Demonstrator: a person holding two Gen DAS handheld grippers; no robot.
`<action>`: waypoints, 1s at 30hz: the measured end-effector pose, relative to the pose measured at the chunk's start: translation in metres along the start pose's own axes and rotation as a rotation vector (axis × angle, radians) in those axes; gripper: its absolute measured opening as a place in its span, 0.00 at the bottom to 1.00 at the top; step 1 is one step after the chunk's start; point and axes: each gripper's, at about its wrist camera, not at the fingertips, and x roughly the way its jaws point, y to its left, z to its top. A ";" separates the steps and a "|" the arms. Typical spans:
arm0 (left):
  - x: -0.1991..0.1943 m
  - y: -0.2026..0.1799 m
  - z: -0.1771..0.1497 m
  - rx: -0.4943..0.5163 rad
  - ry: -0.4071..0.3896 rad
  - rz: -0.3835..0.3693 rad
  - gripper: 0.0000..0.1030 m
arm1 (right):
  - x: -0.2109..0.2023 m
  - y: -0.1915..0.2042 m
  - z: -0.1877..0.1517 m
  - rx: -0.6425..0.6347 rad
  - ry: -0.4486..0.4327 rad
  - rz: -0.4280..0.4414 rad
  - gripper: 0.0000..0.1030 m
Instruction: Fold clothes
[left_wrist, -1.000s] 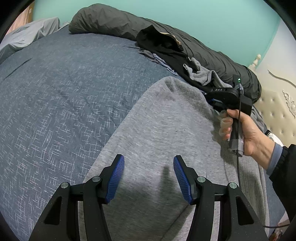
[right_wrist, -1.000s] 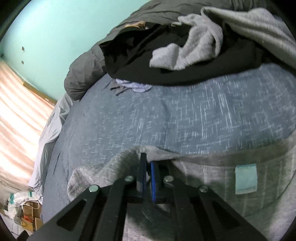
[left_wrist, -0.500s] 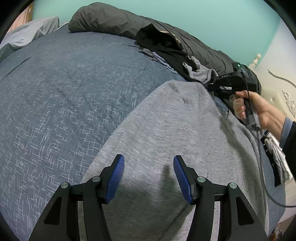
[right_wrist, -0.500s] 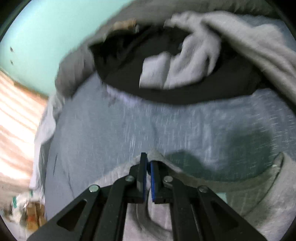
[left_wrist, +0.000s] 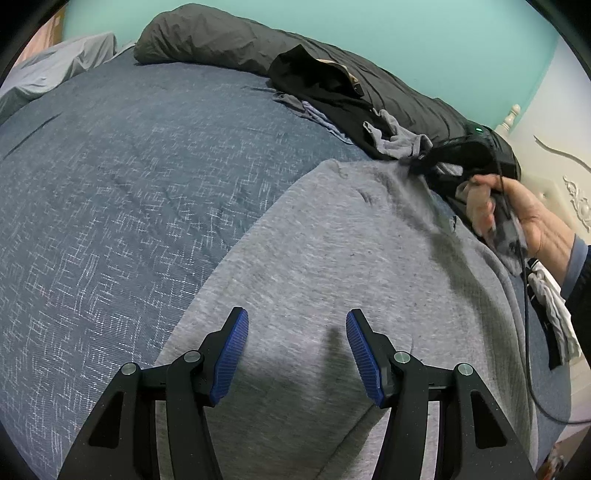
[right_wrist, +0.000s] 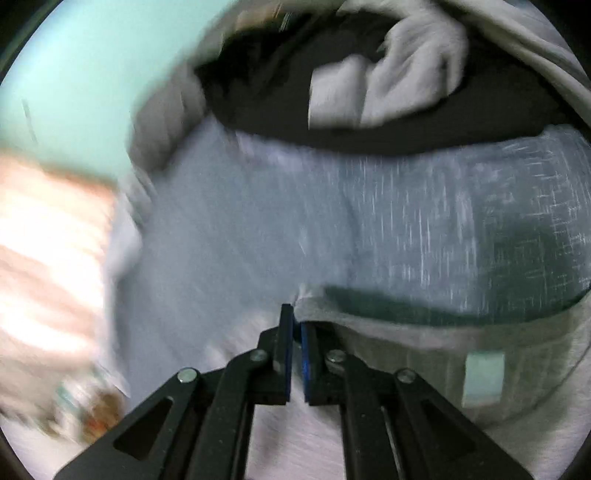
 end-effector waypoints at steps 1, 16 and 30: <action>0.000 0.001 0.000 -0.001 -0.001 0.000 0.58 | -0.008 -0.004 0.004 0.025 -0.043 0.022 0.06; -0.001 0.000 0.001 -0.001 -0.004 -0.003 0.58 | 0.014 -0.020 -0.025 -0.166 0.028 -0.189 0.31; 0.000 0.001 0.000 0.000 -0.005 -0.002 0.58 | 0.027 0.010 -0.050 -0.407 0.028 -0.308 0.02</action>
